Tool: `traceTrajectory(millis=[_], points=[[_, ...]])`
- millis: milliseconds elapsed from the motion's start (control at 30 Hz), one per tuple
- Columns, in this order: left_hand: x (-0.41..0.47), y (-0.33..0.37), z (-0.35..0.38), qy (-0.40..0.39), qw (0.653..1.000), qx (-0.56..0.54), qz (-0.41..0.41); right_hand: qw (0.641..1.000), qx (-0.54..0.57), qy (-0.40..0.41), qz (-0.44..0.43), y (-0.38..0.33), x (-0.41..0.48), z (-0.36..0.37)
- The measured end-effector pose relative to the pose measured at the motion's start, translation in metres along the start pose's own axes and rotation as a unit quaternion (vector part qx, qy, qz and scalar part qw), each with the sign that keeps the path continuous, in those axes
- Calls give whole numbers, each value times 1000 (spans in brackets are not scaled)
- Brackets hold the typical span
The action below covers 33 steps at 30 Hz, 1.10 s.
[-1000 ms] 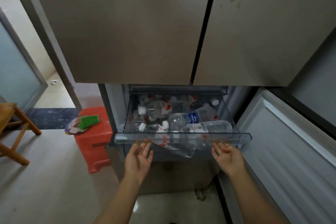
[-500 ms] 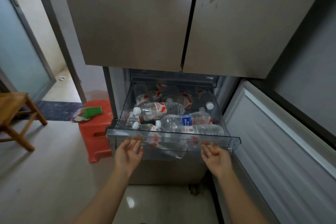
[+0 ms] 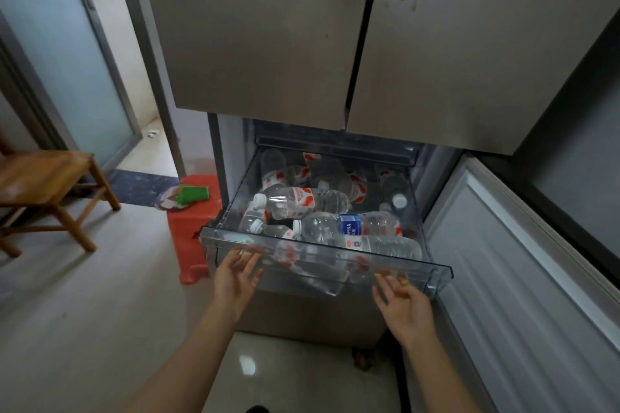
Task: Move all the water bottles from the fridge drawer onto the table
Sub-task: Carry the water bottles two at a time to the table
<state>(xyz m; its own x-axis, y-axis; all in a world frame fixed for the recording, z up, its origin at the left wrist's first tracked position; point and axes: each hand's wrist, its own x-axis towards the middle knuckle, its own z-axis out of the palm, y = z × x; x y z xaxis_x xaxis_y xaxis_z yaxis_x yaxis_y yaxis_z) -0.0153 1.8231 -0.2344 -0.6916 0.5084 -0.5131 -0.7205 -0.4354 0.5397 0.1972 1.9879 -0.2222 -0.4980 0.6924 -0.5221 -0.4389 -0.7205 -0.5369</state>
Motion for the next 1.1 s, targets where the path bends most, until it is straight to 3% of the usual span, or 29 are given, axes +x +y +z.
traceTrajectory(millis=[133, 233, 333, 400, 467, 533, 600, 700, 767, 833, 900, 1000, 1100], points=[[-5, 1, 6, 20, 999, 39, 20, 999, -36, 9, 19, -6, 6, 0], [-15, 2, 14, 36, 997, 62, 41, 987, -153, 37, 35, -20, 5, 6], [-23, 2, 20, 65, 985, 142, 78, 938, -343, 16, 54, -36, -3, 10], [-22, 2, 19, 115, 954, 243, 129, 890, -453, -12, 40, -46, -9, 17], [-20, 4, 15, 159, 905, 319, 232, 861, -507, -28, -8, -56, -12, 34], [-21, 13, 17, 152, 830, 407, 350, 842, -534, -37, -68, -65, -10, 57], [-20, 29, 25, 117, 716, 516, 456, 797, -589, -49, -122, -69, -1, 79], [1, 50, 33, 80, 502, 684, 523, 699, -687, -72, -184, -66, 26, 101], [20, 60, 32, 66, 419, 745, 515, 632, -744, -83, -202, -59, 48, 111], [35, 66, 27, 56, 385, 786, 481, 551, -804, -98, -198, -49, 67, 120], [42, 70, 25, 46, 383, 812, 438, 466, -857, -115, -185, -40, 81, 126], [47, 70, 24, 41, 386, 824, 413, 406, -895, -115, -147, -36, 97, 132], [48, 68, 25, 45, 403, 820, 405, 375, -911, -121, -121, -36, 112, 137]])
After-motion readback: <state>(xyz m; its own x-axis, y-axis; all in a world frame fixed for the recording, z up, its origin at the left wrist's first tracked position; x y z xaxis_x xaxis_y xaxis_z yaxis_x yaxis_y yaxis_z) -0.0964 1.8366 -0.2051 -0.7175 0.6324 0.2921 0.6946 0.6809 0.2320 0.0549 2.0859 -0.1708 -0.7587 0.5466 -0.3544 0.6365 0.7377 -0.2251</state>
